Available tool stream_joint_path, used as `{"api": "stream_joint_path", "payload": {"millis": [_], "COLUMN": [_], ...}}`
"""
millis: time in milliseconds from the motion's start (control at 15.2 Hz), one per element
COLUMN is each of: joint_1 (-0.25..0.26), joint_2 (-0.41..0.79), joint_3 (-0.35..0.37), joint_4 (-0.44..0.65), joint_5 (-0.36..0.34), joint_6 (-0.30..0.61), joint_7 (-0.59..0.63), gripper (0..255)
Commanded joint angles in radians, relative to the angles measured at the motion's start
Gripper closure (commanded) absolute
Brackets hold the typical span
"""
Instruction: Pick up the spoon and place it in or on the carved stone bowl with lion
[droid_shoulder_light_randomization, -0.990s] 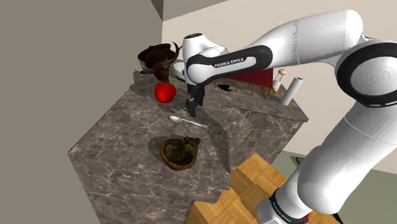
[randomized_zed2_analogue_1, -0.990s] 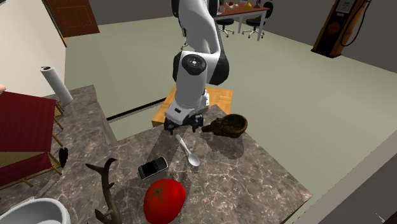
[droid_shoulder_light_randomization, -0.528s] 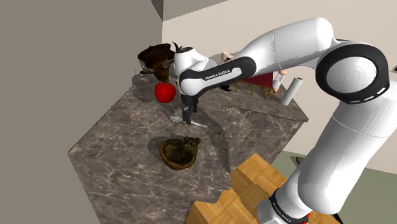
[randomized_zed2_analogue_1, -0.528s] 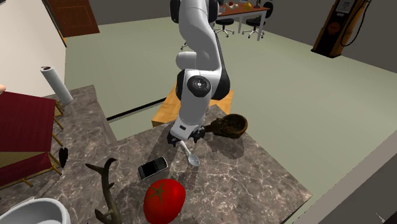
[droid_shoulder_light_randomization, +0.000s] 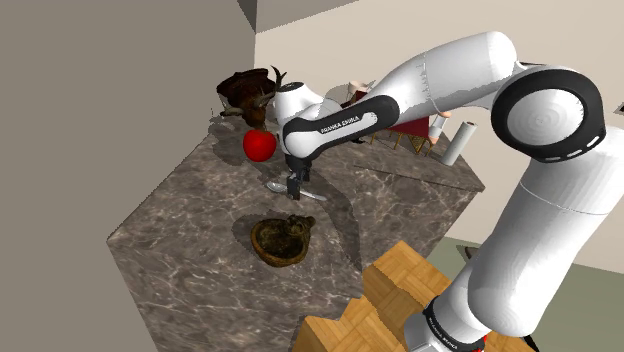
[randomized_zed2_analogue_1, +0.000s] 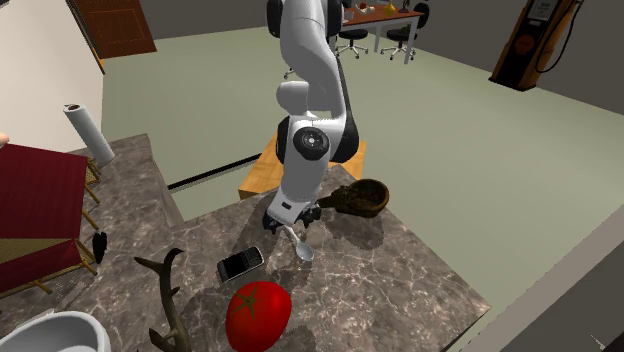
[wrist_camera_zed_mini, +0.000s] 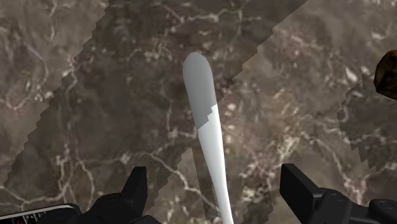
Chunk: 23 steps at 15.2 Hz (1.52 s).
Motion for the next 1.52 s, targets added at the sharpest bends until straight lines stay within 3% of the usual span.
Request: {"api": "stream_joint_path", "payload": {"millis": [0,132,198,792,1452], "joint_1": [0.0,0.0,0.0,0.0,0.0], "joint_2": [0.0,0.0,0.0,0.0,-0.064], "joint_3": [0.0,0.0,0.0,0.0,0.004], "joint_4": [0.0,0.0,0.0,0.0,0.058], "joint_5": [0.0,0.0,0.0,0.0,0.02], "joint_6": [0.0,0.0,0.0,0.0,-0.119], "joint_7": [0.0,0.0,0.0,0.0,-0.029], "gripper": [0,0,255,255,255]}}
